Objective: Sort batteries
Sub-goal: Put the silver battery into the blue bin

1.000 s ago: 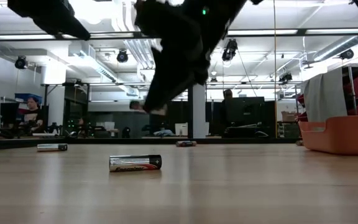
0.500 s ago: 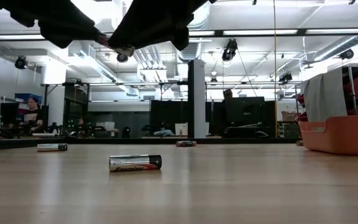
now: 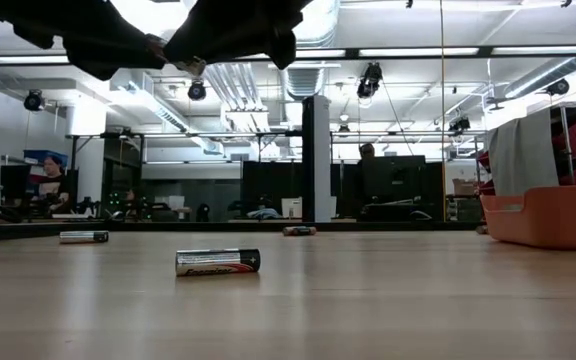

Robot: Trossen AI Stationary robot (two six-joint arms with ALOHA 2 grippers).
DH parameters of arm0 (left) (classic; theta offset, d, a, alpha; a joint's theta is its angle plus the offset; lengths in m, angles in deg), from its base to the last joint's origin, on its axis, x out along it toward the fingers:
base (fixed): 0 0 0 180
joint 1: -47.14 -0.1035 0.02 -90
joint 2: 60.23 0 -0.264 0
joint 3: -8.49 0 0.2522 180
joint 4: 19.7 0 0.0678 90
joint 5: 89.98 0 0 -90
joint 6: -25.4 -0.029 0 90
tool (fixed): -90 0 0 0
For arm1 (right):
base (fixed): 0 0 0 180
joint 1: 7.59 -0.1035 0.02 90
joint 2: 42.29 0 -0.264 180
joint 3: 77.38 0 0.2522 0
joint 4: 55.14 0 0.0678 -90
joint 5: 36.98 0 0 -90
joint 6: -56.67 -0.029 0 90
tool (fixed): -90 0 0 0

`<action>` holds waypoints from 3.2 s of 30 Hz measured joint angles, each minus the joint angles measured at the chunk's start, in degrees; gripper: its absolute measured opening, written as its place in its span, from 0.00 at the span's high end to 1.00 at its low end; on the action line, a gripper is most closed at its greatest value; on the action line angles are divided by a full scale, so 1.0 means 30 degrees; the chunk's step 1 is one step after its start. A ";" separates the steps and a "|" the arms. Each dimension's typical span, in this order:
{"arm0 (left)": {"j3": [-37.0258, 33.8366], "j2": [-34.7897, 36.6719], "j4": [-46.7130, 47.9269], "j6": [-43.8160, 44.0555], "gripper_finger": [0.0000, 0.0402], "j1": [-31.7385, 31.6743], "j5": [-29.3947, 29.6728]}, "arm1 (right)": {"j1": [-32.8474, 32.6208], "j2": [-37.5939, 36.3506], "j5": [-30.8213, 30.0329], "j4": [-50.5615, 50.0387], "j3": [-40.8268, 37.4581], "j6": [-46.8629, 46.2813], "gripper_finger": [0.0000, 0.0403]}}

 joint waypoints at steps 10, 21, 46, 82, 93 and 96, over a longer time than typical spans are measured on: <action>0.0165 -0.0027 -0.0238 -0.0230 0.61 -0.0007 0.0334 | 0.0000 -0.0004 0.0021 0.0130 0.0000 0.0058 0.92; 0.0187 -0.1270 -0.1641 -0.0775 0.61 -0.0233 0.0364 | 0.0000 -0.0007 0.0038 0.0189 0.0000 0.0052 0.92; 0.0187 -0.0456 -0.1393 -0.1082 0.72 -0.0219 -0.0157 | -0.0036 -0.0007 0.0044 0.0174 0.0015 0.0044 0.92; 0.1604 0.0684 0.3218 0.1712 0.92 0.0189 -0.0419 | -0.0087 -0.0279 0.0066 -0.0685 0.0015 -0.0827 0.54; 0.9921 -0.0923 2.1707 1.1515 0.92 0.2128 -0.4694 | -0.0124 -0.1548 0.0067 -0.4014 0.0016 -0.1080 0.53; 1.1434 -0.1506 2.4465 1.3282 0.92 0.2779 -0.6132 | -0.0124 -0.1577 0.0080 -0.4512 0.0019 -0.1194 0.54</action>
